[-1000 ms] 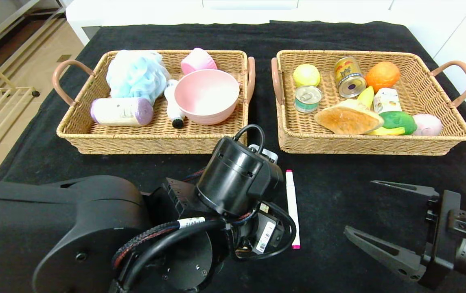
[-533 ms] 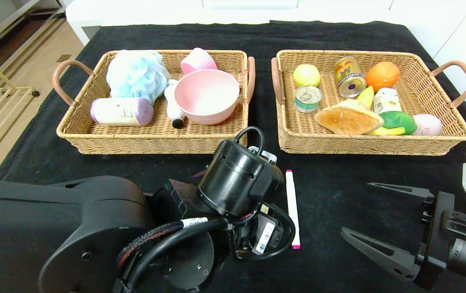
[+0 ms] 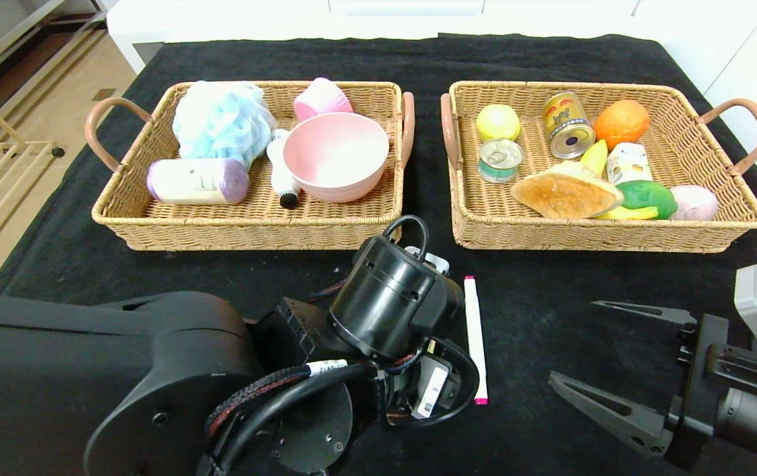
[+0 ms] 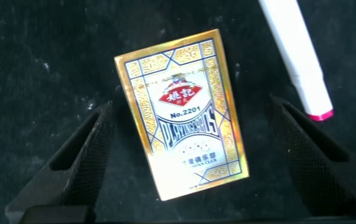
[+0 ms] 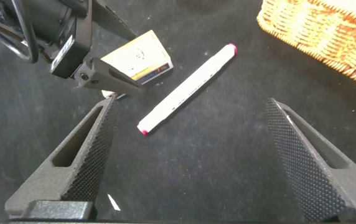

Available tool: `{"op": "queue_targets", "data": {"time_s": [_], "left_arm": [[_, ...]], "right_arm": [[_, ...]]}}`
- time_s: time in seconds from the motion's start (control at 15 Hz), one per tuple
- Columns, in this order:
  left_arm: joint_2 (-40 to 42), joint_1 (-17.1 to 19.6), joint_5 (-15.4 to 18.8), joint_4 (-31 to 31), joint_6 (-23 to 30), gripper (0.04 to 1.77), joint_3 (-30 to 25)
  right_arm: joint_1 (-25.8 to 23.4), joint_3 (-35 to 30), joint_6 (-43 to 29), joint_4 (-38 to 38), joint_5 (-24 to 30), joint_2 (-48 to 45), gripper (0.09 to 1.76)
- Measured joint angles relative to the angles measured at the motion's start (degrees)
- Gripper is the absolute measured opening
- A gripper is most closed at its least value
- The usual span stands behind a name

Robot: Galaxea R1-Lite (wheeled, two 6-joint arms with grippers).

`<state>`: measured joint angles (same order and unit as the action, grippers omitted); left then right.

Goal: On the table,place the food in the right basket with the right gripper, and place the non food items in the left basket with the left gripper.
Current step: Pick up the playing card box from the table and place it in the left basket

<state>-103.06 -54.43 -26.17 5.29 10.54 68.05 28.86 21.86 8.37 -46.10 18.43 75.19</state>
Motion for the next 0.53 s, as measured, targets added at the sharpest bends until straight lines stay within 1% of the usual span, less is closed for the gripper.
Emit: {"op": "queue_targets", "data": {"time_s": [0.2, 0.53], "left_arm": [[-0.24, 0.11, -0.43, 1.04, 0.12, 1.72, 0.06], [-0.57, 0.2, -0.39, 1.01, 0.15, 1.72, 0.41]], "right_arm": [[-0.06, -0.11, 0.02, -0.09, -0.09, 0.55, 1.71], [-0.2, -0.11, 0.0, -0.12, -0.09, 0.88, 1.71]]}}
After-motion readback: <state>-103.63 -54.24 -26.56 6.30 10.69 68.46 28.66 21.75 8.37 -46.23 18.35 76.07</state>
